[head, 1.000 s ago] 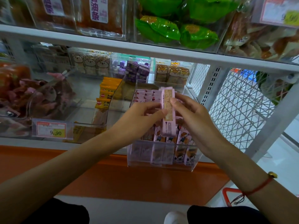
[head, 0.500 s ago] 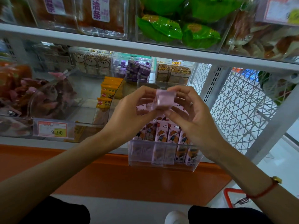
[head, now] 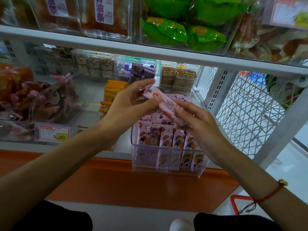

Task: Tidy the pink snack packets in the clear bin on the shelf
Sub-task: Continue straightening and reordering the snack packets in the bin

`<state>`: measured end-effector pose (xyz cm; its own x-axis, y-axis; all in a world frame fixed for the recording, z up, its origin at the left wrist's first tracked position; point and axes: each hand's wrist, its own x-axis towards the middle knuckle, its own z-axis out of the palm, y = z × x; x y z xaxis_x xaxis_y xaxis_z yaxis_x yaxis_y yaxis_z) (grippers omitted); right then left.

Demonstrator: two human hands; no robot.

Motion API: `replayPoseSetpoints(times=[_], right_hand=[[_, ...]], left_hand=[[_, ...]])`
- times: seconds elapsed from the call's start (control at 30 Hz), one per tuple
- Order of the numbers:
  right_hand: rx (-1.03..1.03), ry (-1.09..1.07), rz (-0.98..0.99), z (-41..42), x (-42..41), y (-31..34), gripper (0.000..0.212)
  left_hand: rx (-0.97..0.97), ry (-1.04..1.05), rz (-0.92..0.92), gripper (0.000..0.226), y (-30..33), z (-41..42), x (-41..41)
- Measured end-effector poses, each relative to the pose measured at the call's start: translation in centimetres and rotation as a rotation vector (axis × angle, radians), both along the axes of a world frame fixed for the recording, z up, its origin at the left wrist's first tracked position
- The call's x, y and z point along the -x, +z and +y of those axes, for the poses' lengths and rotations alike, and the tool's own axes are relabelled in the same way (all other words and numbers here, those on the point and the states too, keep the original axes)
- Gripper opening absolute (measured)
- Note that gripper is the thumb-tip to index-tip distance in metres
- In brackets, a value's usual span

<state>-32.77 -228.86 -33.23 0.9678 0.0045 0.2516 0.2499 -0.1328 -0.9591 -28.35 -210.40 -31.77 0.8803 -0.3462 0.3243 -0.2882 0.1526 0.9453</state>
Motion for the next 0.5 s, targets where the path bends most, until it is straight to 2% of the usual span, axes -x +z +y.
replayPoseSetpoints(times=[0.07,0.13,0.2,0.3,0.4,0.5], right_hand=[[-0.044,0.0,0.037,0.0,0.1,0.0,0.038],[-0.036,-0.051,0.009,-0.1,0.1,0.1,0.053],[-0.083,-0.102,-0.008,-0.2,0.0,0.1,0.048],[-0.278,-0.139,0.062,-0.8,-0.3,0.1,0.039],[-0.276,-0.155,0.113,-1.3,-0.4,-0.1,0.039],[-0.226,-0.154,0.113,-0.9,-0.4,-0.2,0.045]], left_hand=[[-0.001,0.044,-0.022,0.036,0.0,-0.1,0.1],[0.021,0.116,-0.006,0.028,-0.3,-0.2,0.0],[-0.014,0.132,0.014,0.026,-0.3,-0.2,0.0],[-0.122,0.07,-0.005,0.036,-0.5,-0.3,0.0],[-0.163,0.061,-0.048,0.036,-0.8,-0.5,0.1],[-0.157,0.114,-0.096,0.021,-0.9,-0.6,-0.1]])
